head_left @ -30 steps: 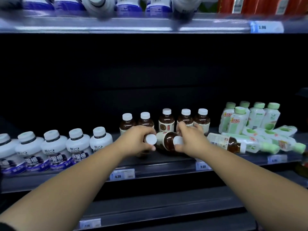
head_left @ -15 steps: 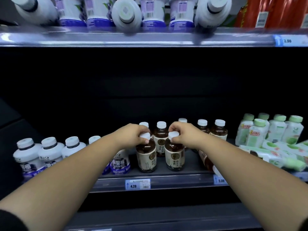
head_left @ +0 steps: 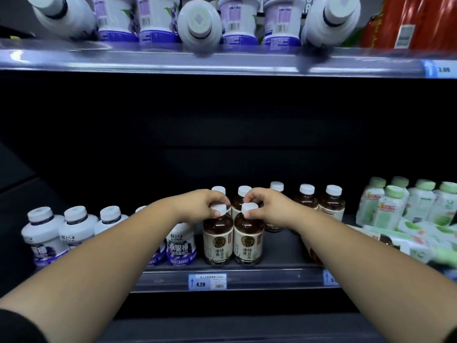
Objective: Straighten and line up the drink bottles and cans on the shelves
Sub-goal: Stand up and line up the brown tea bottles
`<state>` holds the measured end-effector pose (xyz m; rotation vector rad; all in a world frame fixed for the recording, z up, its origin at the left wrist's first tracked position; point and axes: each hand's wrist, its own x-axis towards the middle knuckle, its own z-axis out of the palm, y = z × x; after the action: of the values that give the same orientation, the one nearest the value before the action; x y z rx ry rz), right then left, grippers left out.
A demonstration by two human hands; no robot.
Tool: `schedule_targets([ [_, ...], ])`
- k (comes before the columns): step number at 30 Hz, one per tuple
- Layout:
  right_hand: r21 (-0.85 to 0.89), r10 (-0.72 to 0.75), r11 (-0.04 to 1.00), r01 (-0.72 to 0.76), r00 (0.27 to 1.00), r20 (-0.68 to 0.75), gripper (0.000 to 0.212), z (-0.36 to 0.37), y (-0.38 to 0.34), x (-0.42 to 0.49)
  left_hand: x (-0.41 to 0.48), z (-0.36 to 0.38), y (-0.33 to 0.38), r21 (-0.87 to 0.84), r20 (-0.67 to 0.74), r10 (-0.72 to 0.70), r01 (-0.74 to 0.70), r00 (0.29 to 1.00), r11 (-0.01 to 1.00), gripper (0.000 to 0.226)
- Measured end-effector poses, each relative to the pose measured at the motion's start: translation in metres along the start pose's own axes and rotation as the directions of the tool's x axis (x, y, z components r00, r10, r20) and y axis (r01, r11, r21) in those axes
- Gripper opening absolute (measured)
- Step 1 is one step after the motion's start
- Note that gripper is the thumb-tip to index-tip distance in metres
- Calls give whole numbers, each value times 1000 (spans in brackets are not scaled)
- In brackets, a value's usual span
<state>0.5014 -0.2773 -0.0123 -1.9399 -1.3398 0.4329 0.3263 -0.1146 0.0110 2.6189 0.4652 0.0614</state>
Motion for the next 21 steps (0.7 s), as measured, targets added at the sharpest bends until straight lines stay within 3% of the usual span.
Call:
schedule_targets([
  [9, -5, 11, 1000, -10, 989, 146, 28, -12, 1, 12, 8, -11, -1, -27, 89, 14, -11, 996, 1000, 34],
  [12, 29, 7, 1000, -10, 993, 121, 19, -19, -3, 17, 15, -21, -4, -39, 120, 23, -19, 992, 999, 35],
  [15, -2, 20, 1000, -20, 998, -59, 38, -21, 4, 37, 28, -26, -11, -126, -86, 30, -40, 996, 991, 29],
  [17, -46, 40, 998, -45, 994, -103, 52, -20, 10, 49, 39, -24, -15, -108, -222, 9, -34, 975, 994, 32],
  [21, -132, 98, 986, -103, 994, -38, 49, -16, 3, 62, 59, -16, -25, -54, -223, -45, 34, 974, 998, 46],
])
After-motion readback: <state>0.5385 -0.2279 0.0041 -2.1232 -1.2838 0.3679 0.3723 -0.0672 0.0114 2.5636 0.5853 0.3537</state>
